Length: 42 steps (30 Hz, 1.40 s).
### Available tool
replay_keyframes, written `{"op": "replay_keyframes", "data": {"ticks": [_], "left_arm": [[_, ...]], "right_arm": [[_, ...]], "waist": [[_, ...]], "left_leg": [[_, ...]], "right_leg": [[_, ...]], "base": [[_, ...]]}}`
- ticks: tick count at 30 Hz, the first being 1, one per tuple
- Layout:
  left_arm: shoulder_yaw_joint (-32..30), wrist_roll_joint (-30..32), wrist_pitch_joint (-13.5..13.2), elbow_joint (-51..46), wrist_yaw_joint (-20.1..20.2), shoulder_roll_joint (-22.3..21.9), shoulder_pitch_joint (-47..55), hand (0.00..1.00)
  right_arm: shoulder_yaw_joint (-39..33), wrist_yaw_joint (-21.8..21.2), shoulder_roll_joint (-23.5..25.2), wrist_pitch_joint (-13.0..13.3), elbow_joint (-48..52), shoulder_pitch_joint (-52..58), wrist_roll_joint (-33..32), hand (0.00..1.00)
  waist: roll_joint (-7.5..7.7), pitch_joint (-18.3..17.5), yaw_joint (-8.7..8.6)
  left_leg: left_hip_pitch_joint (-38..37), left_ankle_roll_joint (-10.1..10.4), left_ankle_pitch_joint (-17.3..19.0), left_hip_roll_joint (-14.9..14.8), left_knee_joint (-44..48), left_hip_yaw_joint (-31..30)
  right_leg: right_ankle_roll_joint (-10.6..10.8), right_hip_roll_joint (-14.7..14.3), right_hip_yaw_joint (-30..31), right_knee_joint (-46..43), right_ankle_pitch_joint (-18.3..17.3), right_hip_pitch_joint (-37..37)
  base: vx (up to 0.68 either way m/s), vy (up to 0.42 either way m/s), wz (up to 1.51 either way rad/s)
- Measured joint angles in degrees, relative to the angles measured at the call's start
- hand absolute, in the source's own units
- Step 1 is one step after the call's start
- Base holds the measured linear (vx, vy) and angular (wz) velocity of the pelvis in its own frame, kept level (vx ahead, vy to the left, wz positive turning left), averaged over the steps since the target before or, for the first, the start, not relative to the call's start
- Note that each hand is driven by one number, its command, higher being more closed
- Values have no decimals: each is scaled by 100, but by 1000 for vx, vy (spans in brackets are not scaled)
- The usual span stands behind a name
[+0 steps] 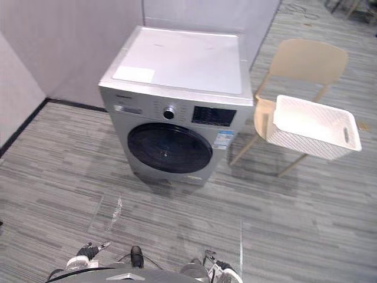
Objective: Pick up the laundry basket with both hands and put the clothes into the washing machine.
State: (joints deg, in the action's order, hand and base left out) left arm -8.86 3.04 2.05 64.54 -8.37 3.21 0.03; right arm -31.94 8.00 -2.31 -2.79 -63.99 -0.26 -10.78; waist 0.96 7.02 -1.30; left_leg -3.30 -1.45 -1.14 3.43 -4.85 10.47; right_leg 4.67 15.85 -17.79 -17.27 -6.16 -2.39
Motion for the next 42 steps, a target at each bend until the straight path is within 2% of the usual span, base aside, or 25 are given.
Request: {"op": "replay_keyframes", "data": {"ticks": [1,2,3,4,5,7,11,13,15,17,19,20,21,24,26,29,30,31,33,35,37,39,40,41,42], "left_arm": [[169,2,1,-37,5,14,41,0],[216,-1,0,-75,3,35,66,0],[222,-4,1,-124,3,59,82,0],[223,-15,4,-154,4,63,77,0],[106,-26,9,-305,1,84,77,0],[-159,-65,10,-416,10,14,97,0],[-474,-60,12,-520,48,-155,155,0],[-599,-29,5,-511,91,-277,160,0],[-774,-3,7,-476,111,-329,164,0],[-907,9,8,-479,110,-367,163,0],[-979,107,9,-486,111,-338,165,0],[-1035,130,13,-482,105,-358,154,0],[-1030,164,12,-481,107,-419,153,0],[-990,162,12,-433,90,-543,196,0],[-847,147,6,-432,19,-513,228,0],[-740,-79,7,-361,-91,-542,261,0],[-735,-110,5,-368,-128,-548,282,0],[-731,-128,8,-379,-138,-535,287,0],[-733,-215,9,-389,-146,-491,301,0],[-672,-242,4,-393,-140,-390,298,0],[-673,-241,11,-376,-142,-388,302,0],[-615,-223,60,-313,-144,-319,296,0],[-624,-218,62,-325,-131,-259,246,0],[-621,-164,55,-329,-135,-196,230,0],[-632,-133,97,-301,-137,-91,257,0]], "right_arm": [[1,-6,-17,4,9,14,-15,0],[-24,-17,-27,14,42,17,-33,0],[-9,-36,-20,14,110,18,-17,0],[-3,-36,4,12,148,33,-19,0],[8,-36,147,17,271,50,-21,0],[45,-36,273,18,502,160,-23,0],[220,-27,330,29,872,462,-69,0],[214,-26,327,36,918,578,-126,0],[190,-27,322,34,934,626,-131,0],[194,-27,324,32,951,670,-130,0],[192,-29,363,31,953,680,-129,0],[162,-33,399,28,952,675,-130,0],[34,-35,370,34,950,617,-130,0],[-80,-42,333,-54,888,284,-147,0],[-156,-389,183,-532,661,163,-388,0],[-132,-501,61,-718,630,170,-571,0],[-162,-499,42,-730,629,198,-717,0],[-281,-441,67,-730,629,239,-799,0],[-323,-283,74,-705,628,277,-872,0],[-446,-136,263,-395,634,352,-842,0],[-567,-31,342,-46,623,453,-672,0],[-775,25,353,18,452,397,-676,0],[-859,46,379,29,326,344,-675,0],[-906,65,404,25,246,342,-679,0],[-909,84,433,26,195,358,-677,0]], "waist": [[-20,-21,-33],[3,-26,-36],[65,-17,-18],[25,13,-38],[173,164,-42],[231,217,-4],[183,224,-24],[39,201,-67],[-16,194,-70],[-29,177,-62],[99,90,-62],[155,38,-73],[32,7,-59],[-261,-42,-28],[-262,-45,-51],[-400,-126,-123],[-443,-131,-149],[-458,-74,-192],[-440,-19,-202],[-285,-17,-207],[-276,-51,-250],[-251,-64,-314],[-92,-1,-237],[-110,17,-226],[6,-45,-224]], "left_leg": [[-109,-55,17,112,5,-250],[-155,-136,26,171,10,-362],[-251,-272,42,270,39,-622],[-337,-384,48,305,78,-794],[-382,-590,158,363,345,-1186],[-385,-612,380,374,734,-1603],[-692,-637,697,535,1108,-2570],[-806,-609,1040,534,1415,-3444],[-803,-558,1315,525,1725,-3921],[-812,-435,1653,471,2048,-4416],[-802,-157,1935,395,2204,-4600],[-825,-37,2032,275,2212,-4599],[-833,72,2107,72,2226,-4575],[-776,321,1980,-433,2207,-4347],[-675,502,1771,-499,2353,-4250],[-323,596,1717,-476,2953,-3914],[-9,658,1682,-466,3605,-3426],[299,886,1546,-542,4240,-2797],[472,1021,1280,-844,4717,-1791],[400,1000,1130,-960,4538,-995],[109,670,1542,-1183,3497,125],[-266,648,1573,-991,2170,209],[-396,556,1418,-887,1686,182],[-377,522,1340,-857,1592,168],[-414,509,1238,-779,1423,155]], "right_leg": [[-15,296,81,-1271,117,415],[-141,399,265,-1823,296,655],[-434,460,810,-2825,945,1124],[-418,427,1093,-3305,1070,1362],[-208,79,1708,-4325,619,1824],[-163,-450,2040,-4904,248,2314],[12,-788,2280,-4343,147,2854],[25,-957,2559,-2790,179,2662],[78,-1010,2709,-1998,349,2468],[88,-999,2702,-1326,647,2209],[110,-915,2680,-746,1119,1867],[353,-881,2557,-677,667,1701],[357,-962,2299,-565,240,1575],[79,-1373,2054,-612,56,1568],[-55,-1496,2035,-563,-20,1531],[-128,-1558,1998,-376,-9,1437],[-147,-1554,1905,-268,9,1306],[-145,-1521,1791,-210,60,1108],[-133,-1445,1677,-99,82,814],[-98,-1157,1513,40,108,639],[6,-963,1120,203,195,617],[83,-924,852,329,263,640],[39,-874,809,467,377,644],[-24,-879,839,577,466,632],[5,-869,908,765,556,583]], "base": [[159,146,104],[177,135,110],[193,96,92],[306,97,136],[247,51,123],[228,31,128],[259,-22,153],[304,-201,188],[299,-275,158],[389,-393,141],[452,-507,107],[420,-497,74],[399,-492,56],[260,-431,18],[111,-312,-5],[81,-173,7],[51,-60,38],[42,-44,43],[17,-13,41],[-26,24,61],[-65,85,101],[-50,78,103],[-79,71,71],[-99,94,24],[-54,60,-7]]}}
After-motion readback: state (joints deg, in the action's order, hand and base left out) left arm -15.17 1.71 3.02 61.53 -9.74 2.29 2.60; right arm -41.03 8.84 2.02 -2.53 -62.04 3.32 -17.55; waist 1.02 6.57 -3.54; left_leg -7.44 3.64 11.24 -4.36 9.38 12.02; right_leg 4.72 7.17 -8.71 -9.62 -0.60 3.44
